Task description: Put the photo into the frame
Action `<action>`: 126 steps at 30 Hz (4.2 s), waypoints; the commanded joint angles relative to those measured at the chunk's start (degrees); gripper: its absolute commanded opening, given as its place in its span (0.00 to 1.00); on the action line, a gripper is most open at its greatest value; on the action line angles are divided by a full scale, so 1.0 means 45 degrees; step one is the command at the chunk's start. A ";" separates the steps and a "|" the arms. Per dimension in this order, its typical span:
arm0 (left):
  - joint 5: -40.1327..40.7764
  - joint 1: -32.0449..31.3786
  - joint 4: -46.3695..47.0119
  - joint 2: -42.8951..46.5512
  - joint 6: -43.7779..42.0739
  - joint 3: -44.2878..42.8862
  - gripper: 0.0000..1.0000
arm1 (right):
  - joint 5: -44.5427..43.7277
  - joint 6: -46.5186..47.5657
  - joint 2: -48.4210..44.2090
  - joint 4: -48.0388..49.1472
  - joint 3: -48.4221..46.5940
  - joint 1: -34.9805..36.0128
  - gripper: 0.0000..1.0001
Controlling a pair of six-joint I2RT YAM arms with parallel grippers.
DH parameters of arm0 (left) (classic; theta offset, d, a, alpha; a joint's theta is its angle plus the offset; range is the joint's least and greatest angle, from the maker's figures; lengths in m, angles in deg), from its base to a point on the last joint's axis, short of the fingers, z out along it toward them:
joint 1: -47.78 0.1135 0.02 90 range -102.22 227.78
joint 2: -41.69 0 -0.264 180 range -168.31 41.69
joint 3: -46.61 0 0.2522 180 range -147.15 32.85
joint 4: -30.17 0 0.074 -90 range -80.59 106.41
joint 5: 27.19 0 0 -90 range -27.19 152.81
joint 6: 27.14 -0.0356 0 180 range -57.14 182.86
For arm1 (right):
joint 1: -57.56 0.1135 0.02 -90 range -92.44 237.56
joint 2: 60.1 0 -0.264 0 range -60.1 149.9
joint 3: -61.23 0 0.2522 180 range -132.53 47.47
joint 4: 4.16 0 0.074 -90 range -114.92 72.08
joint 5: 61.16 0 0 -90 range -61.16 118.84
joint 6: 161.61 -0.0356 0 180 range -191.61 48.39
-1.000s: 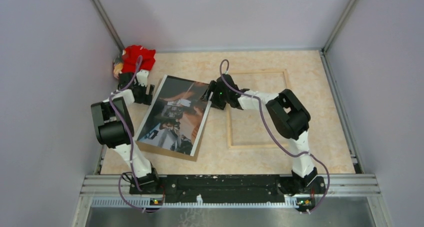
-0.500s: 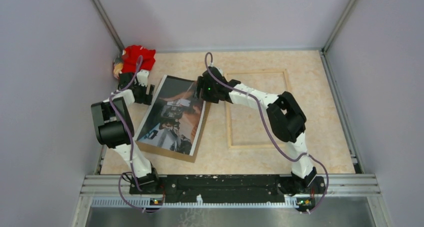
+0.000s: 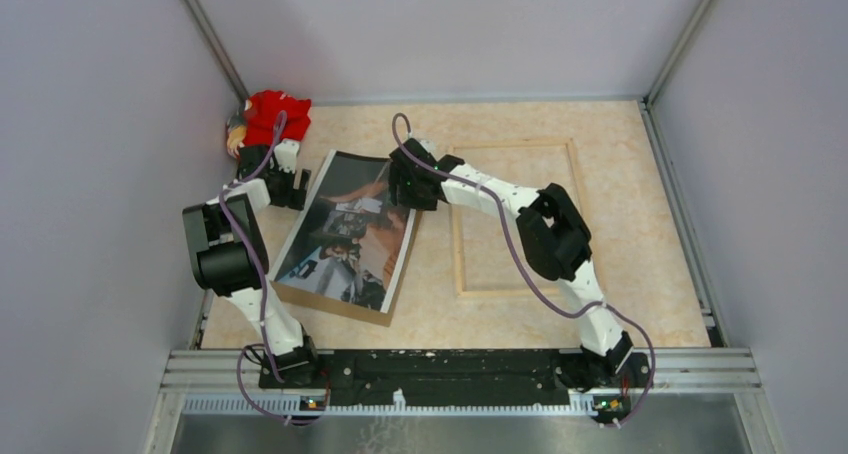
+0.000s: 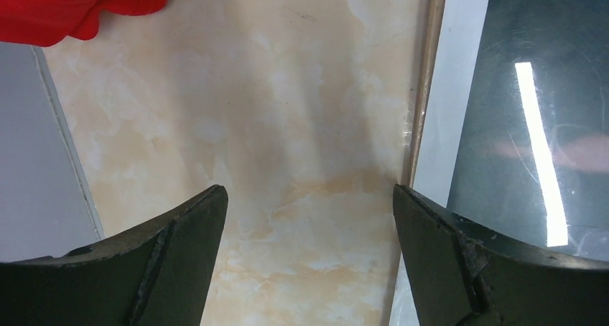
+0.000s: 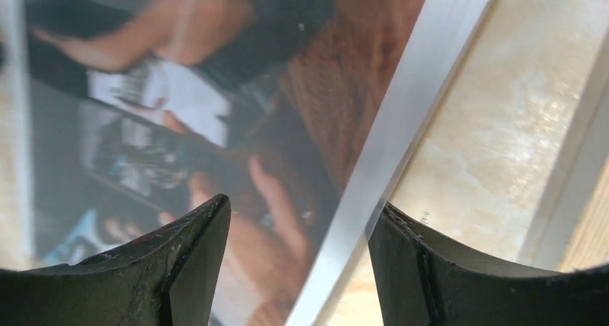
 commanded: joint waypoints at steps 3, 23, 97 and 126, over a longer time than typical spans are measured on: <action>-0.0622 -0.0280 -0.1108 -0.0143 -0.0020 0.0431 0.92 | -0.0917 0.0473 0.0401 -0.1487 -0.0611 0.0215 0.68; -0.0580 -0.0282 -0.1105 -0.0300 -0.0015 0.0377 0.92 | -0.0863 0.0619 0.0229 -0.1864 -0.1233 0.0468 0.67; -0.3809 -0.6093 -0.5376 0.1148 0.1749 -0.3520 0.99 | 0.6185 0.2511 -1.2037 -0.4146 0.3664 -0.8815 0.00; 0.5921 -1.0655 0.0892 -0.1030 -0.1545 0.0175 0.99 | 0.4066 0.2942 -1.5033 -0.6211 0.4532 -0.9251 0.00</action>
